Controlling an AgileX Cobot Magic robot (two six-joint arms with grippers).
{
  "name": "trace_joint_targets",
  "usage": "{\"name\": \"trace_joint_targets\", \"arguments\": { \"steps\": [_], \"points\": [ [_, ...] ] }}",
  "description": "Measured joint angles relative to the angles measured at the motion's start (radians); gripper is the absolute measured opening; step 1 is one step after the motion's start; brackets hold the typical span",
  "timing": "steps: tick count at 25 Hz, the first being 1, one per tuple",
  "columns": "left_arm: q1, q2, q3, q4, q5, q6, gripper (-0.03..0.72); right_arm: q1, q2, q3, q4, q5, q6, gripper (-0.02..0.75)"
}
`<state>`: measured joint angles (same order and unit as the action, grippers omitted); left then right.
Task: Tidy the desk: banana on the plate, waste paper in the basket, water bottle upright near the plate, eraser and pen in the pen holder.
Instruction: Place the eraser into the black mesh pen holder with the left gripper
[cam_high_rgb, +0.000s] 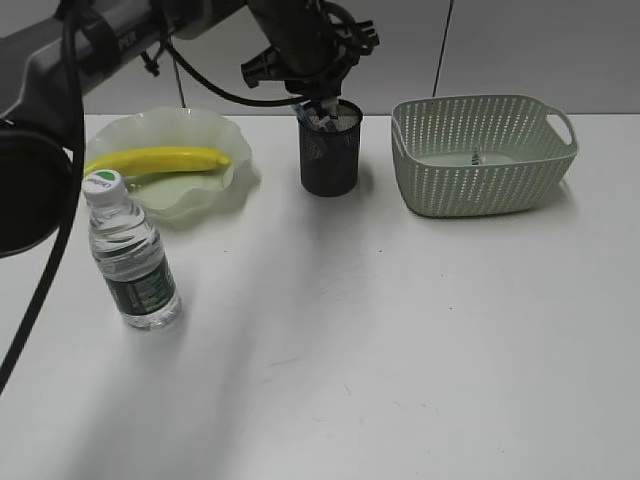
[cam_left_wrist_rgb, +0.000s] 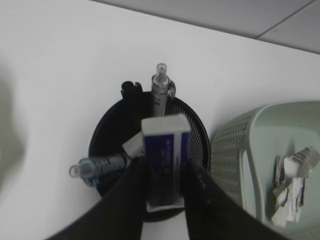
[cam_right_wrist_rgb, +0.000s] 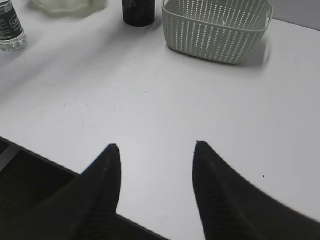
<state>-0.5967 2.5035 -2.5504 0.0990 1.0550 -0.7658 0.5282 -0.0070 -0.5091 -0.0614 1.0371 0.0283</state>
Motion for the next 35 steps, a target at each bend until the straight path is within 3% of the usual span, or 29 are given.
{"name": "trace_joint_targets", "arguments": {
  "steps": [8, 18, 24, 35],
  "points": [
    [0.001, 0.047, 0.0, 0.008, -0.135, 0.006, 0.176, 0.0, 0.0, 0.0, 0.0, 0.0, 0.0, 0.382],
    [0.001, 0.074, 0.0, 0.025, -0.144, 0.006, 0.179, 0.0, 0.0, 0.0, 0.0, 0.0, 0.0, 0.382],
    [0.002, 0.074, 0.0, 0.041, -0.144, 0.006, 0.29, 0.0, 0.0, 0.0, 0.0, 0.0, 0.0, 0.382],
    [0.002, 0.03, 0.0, 0.041, -0.143, 0.006, 0.306, 0.0, 0.0, 0.0, 0.0, 0.0, 0.0, 0.381]
  ]
}}
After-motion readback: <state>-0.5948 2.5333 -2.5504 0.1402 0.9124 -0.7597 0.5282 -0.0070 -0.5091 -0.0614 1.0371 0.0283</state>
